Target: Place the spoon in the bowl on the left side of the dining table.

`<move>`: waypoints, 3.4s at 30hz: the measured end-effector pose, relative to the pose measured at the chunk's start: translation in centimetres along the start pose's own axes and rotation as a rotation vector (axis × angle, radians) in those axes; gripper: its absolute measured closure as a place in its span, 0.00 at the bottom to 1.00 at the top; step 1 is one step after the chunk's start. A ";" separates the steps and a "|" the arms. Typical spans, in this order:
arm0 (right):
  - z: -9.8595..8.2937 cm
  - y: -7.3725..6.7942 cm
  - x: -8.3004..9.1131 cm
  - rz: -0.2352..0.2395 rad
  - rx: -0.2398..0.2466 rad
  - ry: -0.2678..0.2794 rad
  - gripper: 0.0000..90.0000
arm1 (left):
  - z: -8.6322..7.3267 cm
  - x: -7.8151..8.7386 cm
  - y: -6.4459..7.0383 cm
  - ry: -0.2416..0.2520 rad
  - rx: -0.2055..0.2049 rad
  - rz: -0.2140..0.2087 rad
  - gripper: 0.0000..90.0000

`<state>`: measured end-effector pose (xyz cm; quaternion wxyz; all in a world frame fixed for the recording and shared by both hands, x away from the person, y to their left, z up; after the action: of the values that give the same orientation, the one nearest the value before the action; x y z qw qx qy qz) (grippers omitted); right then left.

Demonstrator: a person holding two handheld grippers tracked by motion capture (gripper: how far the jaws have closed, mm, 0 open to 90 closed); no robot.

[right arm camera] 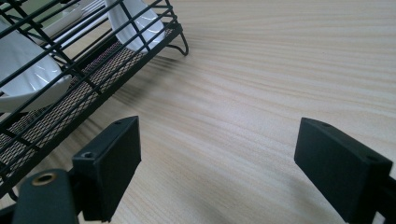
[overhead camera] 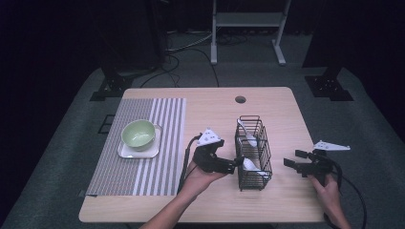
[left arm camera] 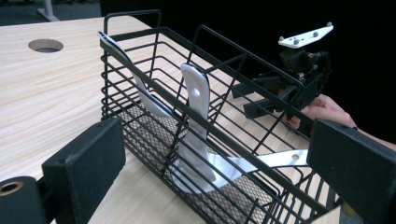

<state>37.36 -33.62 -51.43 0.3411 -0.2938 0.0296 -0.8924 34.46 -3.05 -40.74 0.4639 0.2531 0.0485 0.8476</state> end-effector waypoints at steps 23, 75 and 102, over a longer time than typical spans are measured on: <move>0.0 0.0 0.1 0.008 -0.004 0.003 0.15 | 1.0 -2.0 0.1 -0.001 0.004 0.020 0.13; 0.1 0.0 0.2 0.020 -0.009 0.017 0.15 | 1.1 -2.3 0.7 0.083 0.035 -0.012 0.94; 0.1 0.0 0.3 0.014 -0.016 0.021 0.15 | 3.3 -0.5 2.2 0.157 0.157 -0.139 0.94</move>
<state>37.28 -33.81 -51.23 0.3446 -0.2867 0.0423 -0.8929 34.61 -5.21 -37.40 0.4952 0.2175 0.1681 0.8241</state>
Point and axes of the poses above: each handheld gripper's, and its own axes: x roughly backward along the jaws, z roughly out of its top, y roughly to its right, the point moved 6 cm from there along -x, roughly forward along the jaws, and after that the axes turned 4 degrees about x, right-handed, at the moved point
